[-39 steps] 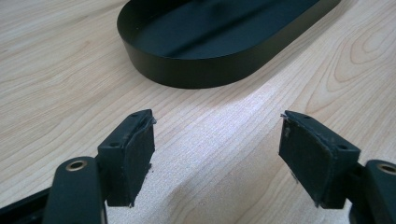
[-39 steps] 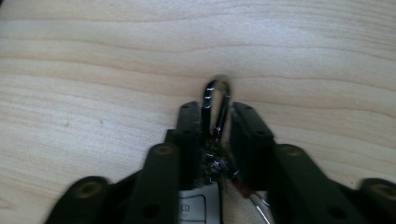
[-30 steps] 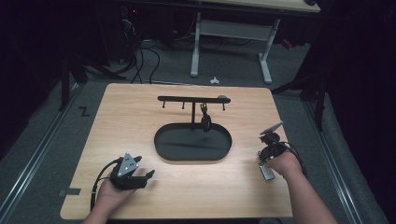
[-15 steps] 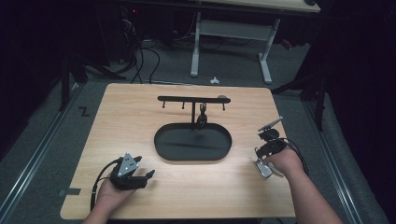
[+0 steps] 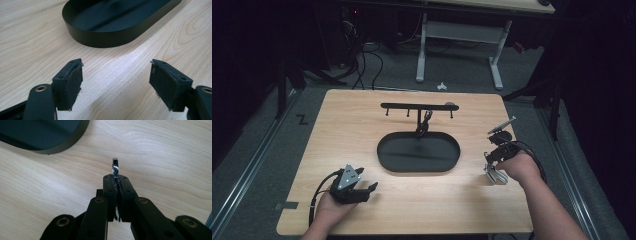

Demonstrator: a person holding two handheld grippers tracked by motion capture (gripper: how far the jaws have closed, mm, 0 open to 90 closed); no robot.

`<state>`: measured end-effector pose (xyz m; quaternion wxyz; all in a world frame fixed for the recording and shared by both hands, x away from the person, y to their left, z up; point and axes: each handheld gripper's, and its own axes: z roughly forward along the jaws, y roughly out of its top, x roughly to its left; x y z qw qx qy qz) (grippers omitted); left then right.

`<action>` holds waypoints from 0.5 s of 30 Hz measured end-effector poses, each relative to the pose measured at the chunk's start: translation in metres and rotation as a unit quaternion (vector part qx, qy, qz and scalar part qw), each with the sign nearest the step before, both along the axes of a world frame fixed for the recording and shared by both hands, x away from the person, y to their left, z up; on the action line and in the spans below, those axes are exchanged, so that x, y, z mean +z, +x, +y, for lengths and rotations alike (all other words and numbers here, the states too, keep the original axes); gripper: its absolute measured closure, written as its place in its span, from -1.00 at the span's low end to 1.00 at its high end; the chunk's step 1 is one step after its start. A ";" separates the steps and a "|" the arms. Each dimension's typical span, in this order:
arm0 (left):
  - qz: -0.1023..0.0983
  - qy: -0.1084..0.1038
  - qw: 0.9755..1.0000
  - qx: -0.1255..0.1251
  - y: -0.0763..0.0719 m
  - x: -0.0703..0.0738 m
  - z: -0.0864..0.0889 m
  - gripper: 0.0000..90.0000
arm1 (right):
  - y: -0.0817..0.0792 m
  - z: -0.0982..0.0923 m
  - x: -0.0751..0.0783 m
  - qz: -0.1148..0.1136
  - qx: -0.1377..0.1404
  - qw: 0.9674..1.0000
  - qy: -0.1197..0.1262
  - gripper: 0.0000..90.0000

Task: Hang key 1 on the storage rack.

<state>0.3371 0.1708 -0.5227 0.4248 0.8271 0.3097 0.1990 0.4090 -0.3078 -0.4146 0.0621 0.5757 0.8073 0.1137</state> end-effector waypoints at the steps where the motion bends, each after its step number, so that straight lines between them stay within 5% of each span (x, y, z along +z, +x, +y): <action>1: 0.000 -0.001 1.000 0.000 0.000 0.000 0.000 -0.40 | 0.000 0.000 0.002 -0.001 0.000 1.000 0.000 0.92; 15: 0.001 -0.001 1.000 -0.001 0.000 0.000 0.001 -0.40 | 0.001 0.006 0.041 -0.020 0.011 1.000 0.002 0.92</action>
